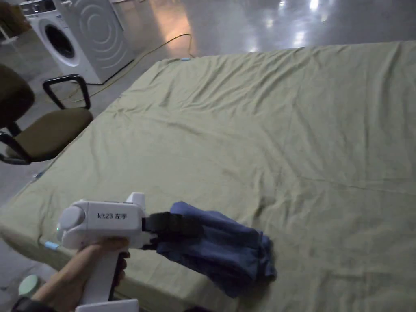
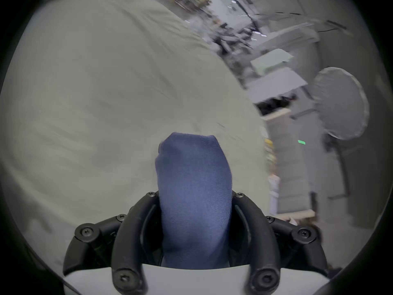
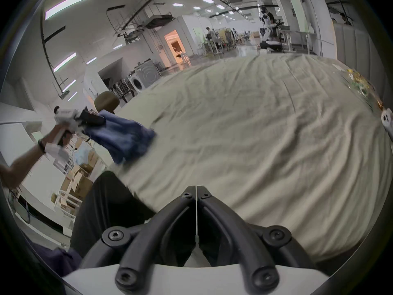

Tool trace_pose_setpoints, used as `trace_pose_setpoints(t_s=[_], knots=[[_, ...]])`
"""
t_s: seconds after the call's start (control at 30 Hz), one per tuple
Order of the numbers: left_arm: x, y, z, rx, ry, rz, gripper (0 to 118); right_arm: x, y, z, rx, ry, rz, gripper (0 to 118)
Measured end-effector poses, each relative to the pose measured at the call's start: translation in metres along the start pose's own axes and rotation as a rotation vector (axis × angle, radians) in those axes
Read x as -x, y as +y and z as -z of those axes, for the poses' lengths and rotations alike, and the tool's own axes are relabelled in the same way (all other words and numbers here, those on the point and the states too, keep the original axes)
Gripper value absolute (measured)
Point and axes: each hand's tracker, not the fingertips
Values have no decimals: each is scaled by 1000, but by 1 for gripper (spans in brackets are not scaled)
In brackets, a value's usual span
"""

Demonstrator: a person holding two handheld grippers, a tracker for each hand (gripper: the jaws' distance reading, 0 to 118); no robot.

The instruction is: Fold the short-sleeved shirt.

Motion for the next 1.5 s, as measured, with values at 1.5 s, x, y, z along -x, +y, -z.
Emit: trace_pose_setpoints(t_s=[1.5], knots=[[-299, -189, 92, -920, 223, 841, 61, 41, 90, -175, -775, -397, -174, 1]])
